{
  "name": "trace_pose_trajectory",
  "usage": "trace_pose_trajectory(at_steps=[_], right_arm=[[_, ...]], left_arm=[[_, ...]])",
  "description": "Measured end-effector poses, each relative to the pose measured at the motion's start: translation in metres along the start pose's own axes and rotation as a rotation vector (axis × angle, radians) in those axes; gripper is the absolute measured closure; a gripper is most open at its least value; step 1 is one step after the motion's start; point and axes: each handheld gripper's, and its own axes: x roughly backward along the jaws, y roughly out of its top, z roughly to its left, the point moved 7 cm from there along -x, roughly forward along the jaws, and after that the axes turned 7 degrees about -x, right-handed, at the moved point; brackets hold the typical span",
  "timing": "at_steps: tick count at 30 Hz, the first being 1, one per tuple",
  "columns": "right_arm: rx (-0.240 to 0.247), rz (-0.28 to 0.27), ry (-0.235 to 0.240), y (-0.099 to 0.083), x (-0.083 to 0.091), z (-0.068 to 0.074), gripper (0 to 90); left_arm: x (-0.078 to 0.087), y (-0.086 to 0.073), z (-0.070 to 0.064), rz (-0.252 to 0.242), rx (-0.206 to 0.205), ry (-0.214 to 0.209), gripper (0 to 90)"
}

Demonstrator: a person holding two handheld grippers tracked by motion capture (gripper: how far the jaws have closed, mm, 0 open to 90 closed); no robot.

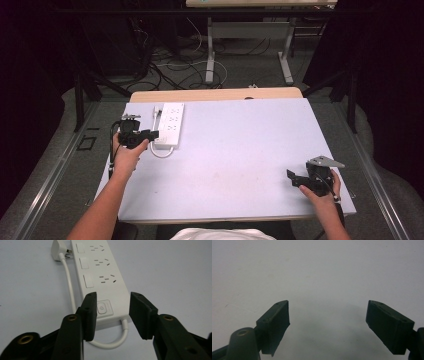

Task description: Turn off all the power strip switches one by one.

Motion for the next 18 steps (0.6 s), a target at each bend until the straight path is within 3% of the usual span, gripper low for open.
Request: trace_pose_trajectory(at_steps=[9,18], right_arm=[[0.007,0.005,0.001,-0.001,0.0,0.0,18.4],[0.004,0.007,0.002,-0.002,-0.001,0.0,17.6]], left_arm=[[-0.016,0.004,-0.001,0.053,-0.009,-0.002,74.2],[-0.034,0.0,0.006,0.091,0.032,0.01,86.6]])
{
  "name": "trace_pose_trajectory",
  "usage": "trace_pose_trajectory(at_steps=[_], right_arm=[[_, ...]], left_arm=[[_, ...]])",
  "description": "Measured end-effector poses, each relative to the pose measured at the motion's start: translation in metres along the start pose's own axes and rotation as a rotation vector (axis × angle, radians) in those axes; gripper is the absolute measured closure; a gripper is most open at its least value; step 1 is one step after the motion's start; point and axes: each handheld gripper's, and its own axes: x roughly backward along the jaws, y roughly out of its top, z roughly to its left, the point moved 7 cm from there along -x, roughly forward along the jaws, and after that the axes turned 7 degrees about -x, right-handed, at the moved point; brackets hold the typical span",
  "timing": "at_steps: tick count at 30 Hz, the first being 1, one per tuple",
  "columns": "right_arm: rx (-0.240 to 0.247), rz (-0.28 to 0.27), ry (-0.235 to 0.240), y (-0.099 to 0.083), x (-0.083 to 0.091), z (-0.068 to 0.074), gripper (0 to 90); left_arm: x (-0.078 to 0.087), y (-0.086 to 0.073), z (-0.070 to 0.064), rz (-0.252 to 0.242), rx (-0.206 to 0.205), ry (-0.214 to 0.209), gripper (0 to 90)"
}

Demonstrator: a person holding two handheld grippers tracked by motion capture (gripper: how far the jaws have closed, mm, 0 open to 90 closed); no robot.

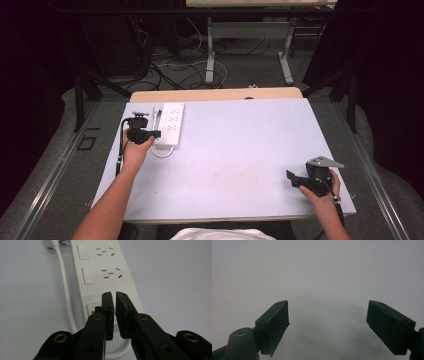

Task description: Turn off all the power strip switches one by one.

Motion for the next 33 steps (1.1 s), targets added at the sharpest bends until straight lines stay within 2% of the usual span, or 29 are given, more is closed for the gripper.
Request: trace_pose_trajectory(at_steps=[4,13,18,24,27,33], right_arm=[[0.0,0.0,0.001,0.0,0.0,0.0,17.6],[0.003,0.001,0.004,0.0,0.0,-0.001,17.6],[-0.007,0.005,0.007,-0.001,-0.001,0.0,17.6],[-0.007,0.007,0.007,-0.001,-0.001,0.0,17.6],[-0.007,0.004,0.005,-0.001,-0.001,0.0,17.6],[-0.006,0.009,0.01,-0.002,-0.001,0.0,17.6]], left_arm=[[-0.003,-0.001,0.002,0.019,0.008,-0.002,89.8],[-0.016,-0.003,0.003,0.038,0.021,0.019,90.0],[-0.02,-0.006,0.004,0.069,0.022,0.014,90.0],[-0.024,-0.006,0.003,0.069,0.027,0.014,90.0],[-0.025,-0.007,0.004,0.067,0.028,0.029,90.0],[-0.026,-0.008,0.005,0.077,0.017,0.036,90.0]])
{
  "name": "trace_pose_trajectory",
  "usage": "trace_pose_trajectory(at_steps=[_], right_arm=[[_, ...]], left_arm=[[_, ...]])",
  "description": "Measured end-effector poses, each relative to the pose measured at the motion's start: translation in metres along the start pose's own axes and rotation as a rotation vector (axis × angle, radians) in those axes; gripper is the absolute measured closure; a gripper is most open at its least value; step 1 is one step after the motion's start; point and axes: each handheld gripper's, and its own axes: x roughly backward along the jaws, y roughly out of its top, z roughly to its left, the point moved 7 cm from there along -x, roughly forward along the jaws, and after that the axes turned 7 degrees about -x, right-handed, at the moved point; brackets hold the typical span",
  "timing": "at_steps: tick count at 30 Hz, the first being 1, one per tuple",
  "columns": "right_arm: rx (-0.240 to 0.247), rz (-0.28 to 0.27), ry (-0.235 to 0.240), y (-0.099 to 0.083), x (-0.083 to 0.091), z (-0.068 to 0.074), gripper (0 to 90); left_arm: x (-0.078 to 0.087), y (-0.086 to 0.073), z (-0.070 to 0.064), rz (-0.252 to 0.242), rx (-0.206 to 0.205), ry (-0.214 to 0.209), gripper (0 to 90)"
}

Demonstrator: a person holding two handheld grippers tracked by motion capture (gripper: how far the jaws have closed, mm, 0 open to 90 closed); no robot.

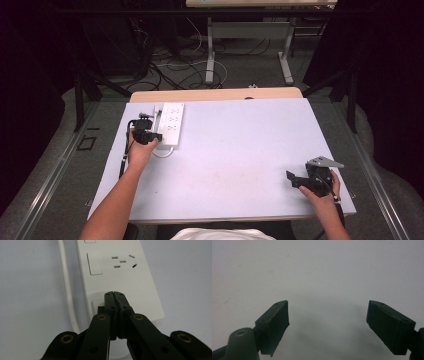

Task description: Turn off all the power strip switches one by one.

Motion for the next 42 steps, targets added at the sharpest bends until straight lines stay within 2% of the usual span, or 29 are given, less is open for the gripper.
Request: trace_pose_trajectory(at_steps=[10,14,16,20,23,24,25,27,28,31,32,33,36,39,41,42], right_arm=[[0.007,0.001,-0.002,0.0,-0.001,0.0,17.6],[0.017,0.005,0.004,0.0,-0.001,0.0,17.6],[0.018,0.005,0.004,-0.001,-0.001,0.0,17.6],[0.016,0.005,0.004,0.0,-0.001,0.001,17.6],[0.016,0.004,0.004,-0.001,-0.001,0.0,17.6],[0.013,0.006,0.001,-0.001,-0.002,0.0,17.6],[0.016,0.009,0.003,-0.001,-0.002,0.0,17.6],[0.013,0.012,0.0,-0.002,-0.003,0.001,17.6],[0.012,0.012,0.0,-0.002,-0.003,0.001,17.6],[0.013,0.013,0.004,-0.002,-0.003,0.001,17.7],[0.015,0.014,0.004,-0.002,-0.003,0.001,17.6],[0.014,0.014,0.004,-0.002,-0.003,0.001,17.6],[0.012,0.014,0.006,-0.002,-0.003,0.001,17.6],[0.012,0.014,0.006,-0.002,-0.003,0.001,17.7],[0.014,0.014,0.005,-0.002,-0.004,0.001,17.6],[0.012,0.014,0.005,-0.002,-0.004,0.001,17.6]], left_arm=[[0.0,0.0,-0.001,0.013,-0.015,0.004,90.0],[-0.002,0.0,-0.002,0.013,-0.038,0.035,90.0],[-0.001,0.0,-0.003,0.028,-0.043,0.042,90.0],[-0.001,0.0,-0.004,0.012,-0.053,0.057,90.0],[0.0,0.002,-0.003,0.001,-0.045,0.033,90.0],[0.001,0.002,-0.002,0.004,-0.031,0.011,90.0],[-0.001,0.003,-0.002,-0.012,-0.022,0.011,90.0],[0.0,0.003,-0.001,0.002,-0.019,-0.002,90.0],[-0.001,0.004,-0.001,-0.018,-0.011,0.001,90.0],[-0.001,0.005,0.0,-0.025,0.01,-0.013,90.0],[0.0,0.005,0.001,-0.015,0.006,-0.018,90.0],[-0.001,0.007,0.001,-0.034,0.015,-0.019,90.0],[0.001,0.007,0.003,-0.023,0.016,-0.03,90.0],[0.002,0.008,0.005,-0.029,0.034,-0.027,90.0],[0.007,0.011,0.006,-0.023,0.035,-0.03,90.0],[0.011,0.015,0.006,-0.037,0.039,-0.031,90.0]])
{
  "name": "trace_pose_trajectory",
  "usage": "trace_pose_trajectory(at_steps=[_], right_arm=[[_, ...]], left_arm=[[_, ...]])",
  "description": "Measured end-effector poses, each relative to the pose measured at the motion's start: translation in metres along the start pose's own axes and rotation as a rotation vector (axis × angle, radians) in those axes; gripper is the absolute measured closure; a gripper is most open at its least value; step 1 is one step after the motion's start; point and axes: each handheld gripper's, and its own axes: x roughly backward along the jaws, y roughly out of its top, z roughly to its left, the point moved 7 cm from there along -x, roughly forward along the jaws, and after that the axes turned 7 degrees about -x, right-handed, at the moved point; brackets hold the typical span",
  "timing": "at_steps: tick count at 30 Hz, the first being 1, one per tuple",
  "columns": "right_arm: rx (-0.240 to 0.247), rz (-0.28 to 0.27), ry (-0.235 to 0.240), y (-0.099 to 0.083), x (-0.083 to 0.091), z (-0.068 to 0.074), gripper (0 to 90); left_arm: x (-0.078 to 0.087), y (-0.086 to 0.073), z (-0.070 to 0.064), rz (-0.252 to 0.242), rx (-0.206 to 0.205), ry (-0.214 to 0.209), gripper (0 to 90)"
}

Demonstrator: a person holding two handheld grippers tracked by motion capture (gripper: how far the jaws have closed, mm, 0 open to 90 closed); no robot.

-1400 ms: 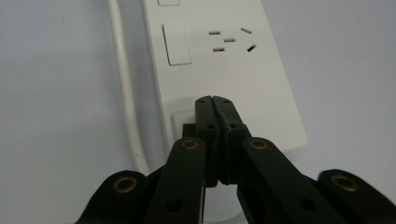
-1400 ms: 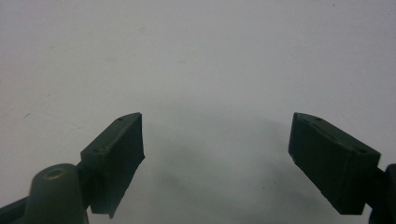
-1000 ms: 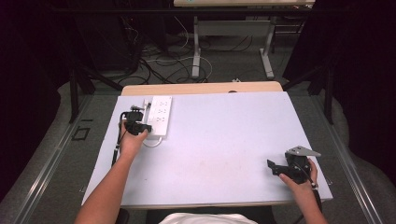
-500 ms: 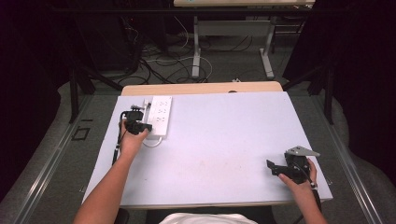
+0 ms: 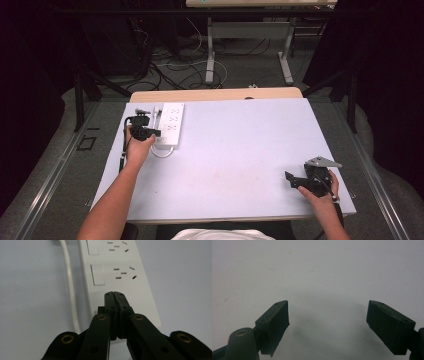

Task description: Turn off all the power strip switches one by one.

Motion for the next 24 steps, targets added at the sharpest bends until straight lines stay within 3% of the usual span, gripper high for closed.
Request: trace_pose_trajectory(at_steps=[11,15,17,24], right_arm=[[0.001,0.001,0.004,0.0,0.0,0.001,17.7],[0.003,0.002,0.004,0.0,-0.001,0.001,17.7],[0.003,0.001,0.005,0.0,-0.001,0.001,17.7],[0.004,0.008,0.005,-0.001,-0.003,0.001,17.6]], left_arm=[[0.021,0.027,-0.007,-0.045,-0.011,-0.012,90.0],[0.022,0.034,-0.008,-0.062,-0.015,-0.007,90.0],[0.022,0.037,-0.007,-0.042,-0.019,-0.006,90.0],[0.009,0.047,-0.001,-0.043,-0.006,0.012,90.0]])
